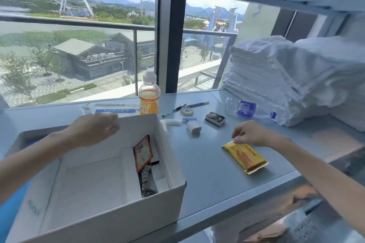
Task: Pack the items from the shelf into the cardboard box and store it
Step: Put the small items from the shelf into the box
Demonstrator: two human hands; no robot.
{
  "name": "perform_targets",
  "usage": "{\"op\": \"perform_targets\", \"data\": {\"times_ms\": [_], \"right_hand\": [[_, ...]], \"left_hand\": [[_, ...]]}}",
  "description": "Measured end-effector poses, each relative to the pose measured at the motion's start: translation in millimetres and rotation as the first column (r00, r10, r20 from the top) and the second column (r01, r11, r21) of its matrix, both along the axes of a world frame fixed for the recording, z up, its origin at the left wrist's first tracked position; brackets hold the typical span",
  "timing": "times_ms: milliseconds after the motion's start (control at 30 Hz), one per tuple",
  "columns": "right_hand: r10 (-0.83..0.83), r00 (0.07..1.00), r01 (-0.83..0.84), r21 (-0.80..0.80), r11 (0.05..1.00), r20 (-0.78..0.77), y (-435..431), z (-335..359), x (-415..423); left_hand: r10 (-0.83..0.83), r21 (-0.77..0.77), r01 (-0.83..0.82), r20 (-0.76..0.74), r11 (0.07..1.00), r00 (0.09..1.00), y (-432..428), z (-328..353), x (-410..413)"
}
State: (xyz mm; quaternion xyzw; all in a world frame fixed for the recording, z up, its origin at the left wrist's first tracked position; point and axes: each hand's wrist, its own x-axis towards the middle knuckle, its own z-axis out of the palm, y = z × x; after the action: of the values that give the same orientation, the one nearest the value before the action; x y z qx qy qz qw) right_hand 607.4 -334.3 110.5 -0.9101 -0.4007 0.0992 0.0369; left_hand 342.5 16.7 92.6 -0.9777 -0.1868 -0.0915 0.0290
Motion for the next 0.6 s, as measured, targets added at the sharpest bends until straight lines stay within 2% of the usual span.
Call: {"op": "perform_targets", "data": {"times_ms": [100,167,267,400,600], "right_hand": [[-0.13,0.991,0.127,-0.191,0.973,-0.007,-37.2,-18.8,26.4],[-0.199,0.979,0.183,-0.247,0.952,-0.039,-50.7,-30.8,33.5],[-0.276,0.944,0.243,-0.184,0.952,-0.179,-54.1,-47.9,33.3],[-0.307,0.918,0.296,-0.083,0.952,-0.249,-43.8,-66.8,29.4],[-0.236,0.856,0.339,0.156,0.928,-0.46,-24.6,-48.3,16.2]], "left_hand": [[-0.031,0.048,0.03,0.024,0.998,0.999,-8.0,-2.8,18.6],[-0.029,0.092,0.024,0.058,0.995,0.998,-12.5,-5.5,25.6],[-0.043,0.127,0.03,0.097,0.991,0.994,-13.0,-7.7,26.6],[-0.061,0.131,0.045,0.119,0.99,0.991,-15.7,-6.9,22.4],[-0.107,0.147,0.096,0.064,0.984,0.992,-16.0,-6.6,15.4]]}}
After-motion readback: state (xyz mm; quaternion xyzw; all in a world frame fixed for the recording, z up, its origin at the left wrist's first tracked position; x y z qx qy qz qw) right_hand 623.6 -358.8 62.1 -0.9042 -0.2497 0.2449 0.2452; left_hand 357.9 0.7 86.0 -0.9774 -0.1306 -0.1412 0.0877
